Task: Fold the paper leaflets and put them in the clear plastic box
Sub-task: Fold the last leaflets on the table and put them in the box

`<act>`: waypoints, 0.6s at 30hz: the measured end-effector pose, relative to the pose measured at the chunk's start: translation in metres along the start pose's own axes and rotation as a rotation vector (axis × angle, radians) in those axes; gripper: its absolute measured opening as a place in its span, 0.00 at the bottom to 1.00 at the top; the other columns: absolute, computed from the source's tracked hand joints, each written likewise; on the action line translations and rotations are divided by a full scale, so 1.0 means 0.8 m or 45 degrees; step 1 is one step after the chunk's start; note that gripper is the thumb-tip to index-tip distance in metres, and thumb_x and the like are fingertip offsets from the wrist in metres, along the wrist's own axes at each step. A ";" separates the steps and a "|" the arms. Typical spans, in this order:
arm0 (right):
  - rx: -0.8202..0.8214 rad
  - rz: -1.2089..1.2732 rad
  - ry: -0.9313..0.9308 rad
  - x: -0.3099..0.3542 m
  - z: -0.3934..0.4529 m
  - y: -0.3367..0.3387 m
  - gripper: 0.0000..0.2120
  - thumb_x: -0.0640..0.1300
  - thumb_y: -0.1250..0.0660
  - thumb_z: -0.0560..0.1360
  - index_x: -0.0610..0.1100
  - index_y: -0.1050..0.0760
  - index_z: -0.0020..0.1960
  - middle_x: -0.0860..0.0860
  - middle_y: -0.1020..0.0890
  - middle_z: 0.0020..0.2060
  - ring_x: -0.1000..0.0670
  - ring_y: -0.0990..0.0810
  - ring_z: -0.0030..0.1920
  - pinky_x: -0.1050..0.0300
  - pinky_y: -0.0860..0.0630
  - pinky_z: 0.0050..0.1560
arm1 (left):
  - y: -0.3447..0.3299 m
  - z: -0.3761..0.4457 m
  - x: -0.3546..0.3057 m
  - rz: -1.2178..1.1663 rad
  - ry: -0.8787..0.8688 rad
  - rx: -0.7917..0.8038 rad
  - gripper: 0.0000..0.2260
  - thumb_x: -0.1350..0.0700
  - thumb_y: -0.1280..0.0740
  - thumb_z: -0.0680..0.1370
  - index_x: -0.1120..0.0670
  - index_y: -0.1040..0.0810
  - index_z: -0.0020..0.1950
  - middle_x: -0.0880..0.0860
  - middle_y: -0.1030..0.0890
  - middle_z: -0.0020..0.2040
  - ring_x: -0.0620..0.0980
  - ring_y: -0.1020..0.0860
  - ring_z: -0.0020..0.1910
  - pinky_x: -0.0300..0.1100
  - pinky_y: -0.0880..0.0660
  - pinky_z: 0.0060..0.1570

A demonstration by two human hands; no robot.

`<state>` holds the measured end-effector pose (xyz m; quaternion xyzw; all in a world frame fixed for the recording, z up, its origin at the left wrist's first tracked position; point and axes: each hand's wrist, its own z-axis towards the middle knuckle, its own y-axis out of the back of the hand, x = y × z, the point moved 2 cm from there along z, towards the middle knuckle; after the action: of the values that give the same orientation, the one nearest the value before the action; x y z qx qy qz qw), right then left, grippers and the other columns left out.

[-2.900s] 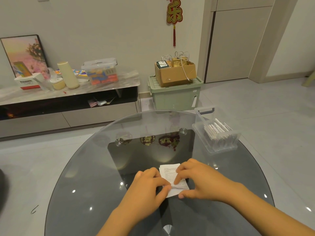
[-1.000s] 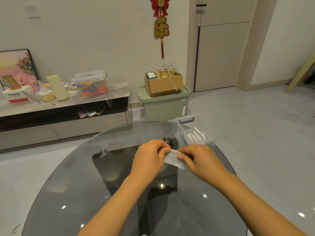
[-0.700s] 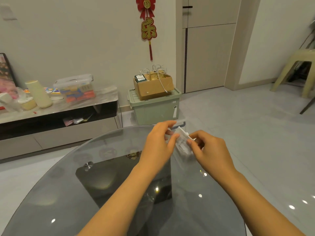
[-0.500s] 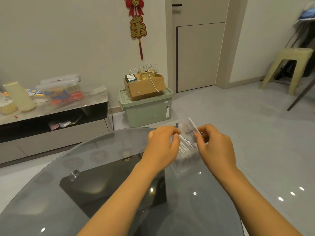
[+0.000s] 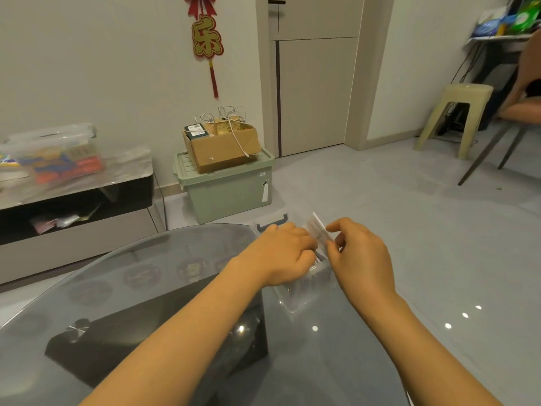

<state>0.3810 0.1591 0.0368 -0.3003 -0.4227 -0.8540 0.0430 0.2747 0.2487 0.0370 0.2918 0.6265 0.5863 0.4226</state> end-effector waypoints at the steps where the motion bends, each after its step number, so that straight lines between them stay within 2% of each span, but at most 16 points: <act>1: -0.009 -0.009 0.001 0.000 0.000 0.000 0.08 0.38 0.34 0.75 0.42 0.22 0.53 0.47 0.20 0.42 0.49 0.25 0.41 0.55 0.28 0.40 | -0.002 0.000 -0.001 0.021 -0.004 0.002 0.30 0.45 0.59 0.71 0.52 0.24 0.60 0.49 0.25 0.59 0.48 0.32 0.53 0.41 0.40 0.52; 3: -0.013 -0.042 0.005 0.003 0.000 -0.004 0.06 0.36 0.34 0.73 0.41 0.21 0.49 0.47 0.22 0.41 0.48 0.25 0.40 0.54 0.28 0.39 | -0.005 -0.002 0.003 0.033 -0.013 -0.022 0.35 0.43 0.64 0.67 0.52 0.24 0.58 0.49 0.25 0.57 0.48 0.33 0.52 0.41 0.40 0.52; 5: 0.013 -0.083 -0.002 0.005 0.004 -0.009 0.06 0.35 0.35 0.73 0.40 0.20 0.46 0.47 0.23 0.39 0.46 0.25 0.41 0.53 0.28 0.38 | -0.007 -0.005 0.008 0.019 -0.009 -0.043 0.35 0.43 0.64 0.67 0.52 0.23 0.57 0.49 0.25 0.55 0.47 0.33 0.52 0.40 0.41 0.52; 8: 0.157 -0.280 -0.067 0.009 0.014 -0.015 0.09 0.37 0.38 0.74 0.41 0.19 0.47 0.48 0.25 0.43 0.47 0.26 0.44 0.56 0.31 0.39 | -0.008 -0.011 0.010 0.019 0.011 -0.031 0.29 0.48 0.58 0.72 0.51 0.23 0.60 0.48 0.24 0.58 0.47 0.34 0.52 0.38 0.44 0.51; 10: 0.246 -0.478 -0.086 0.012 0.020 -0.013 0.09 0.39 0.38 0.75 0.45 0.19 0.49 0.50 0.25 0.47 0.48 0.26 0.50 0.58 0.34 0.39 | -0.007 -0.014 0.008 -0.007 0.010 -0.017 0.28 0.50 0.56 0.72 0.49 0.24 0.64 0.47 0.25 0.61 0.47 0.34 0.54 0.37 0.45 0.52; 13: 0.395 -0.648 -0.089 0.021 0.029 -0.011 0.09 0.42 0.38 0.75 0.47 0.21 0.51 0.50 0.26 0.52 0.47 0.27 0.54 0.57 0.36 0.41 | -0.004 -0.024 0.012 -0.107 -0.016 -0.031 0.28 0.51 0.55 0.72 0.49 0.26 0.67 0.46 0.27 0.66 0.46 0.34 0.60 0.37 0.44 0.60; 15: 0.469 -0.672 -0.114 0.023 0.034 -0.011 0.05 0.41 0.39 0.74 0.44 0.25 0.45 0.48 0.26 0.51 0.45 0.26 0.52 0.57 0.35 0.42 | 0.000 -0.030 0.016 -0.197 -0.035 -0.044 0.28 0.52 0.53 0.71 0.50 0.27 0.67 0.47 0.28 0.67 0.45 0.35 0.64 0.36 0.44 0.64; 17: 0.501 -0.635 -0.147 0.021 0.038 -0.015 0.07 0.39 0.40 0.74 0.43 0.31 0.37 0.47 0.29 0.47 0.44 0.28 0.44 0.57 0.35 0.40 | 0.003 -0.037 0.022 -0.304 -0.006 -0.032 0.26 0.52 0.50 0.70 0.51 0.26 0.65 0.47 0.28 0.65 0.44 0.35 0.64 0.38 0.41 0.67; 18: 0.509 -0.595 -0.157 0.018 0.038 -0.018 0.07 0.39 0.40 0.74 0.43 0.29 0.37 0.48 0.29 0.47 0.45 0.30 0.41 0.57 0.35 0.39 | 0.005 -0.041 0.025 -0.340 0.023 -0.017 0.24 0.53 0.47 0.68 0.51 0.26 0.63 0.47 0.28 0.63 0.44 0.35 0.64 0.39 0.39 0.66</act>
<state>0.3790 0.1938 0.0486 -0.2319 -0.6415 -0.7210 -0.1220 0.2362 0.2502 0.0358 0.1978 0.6596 0.5316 0.4931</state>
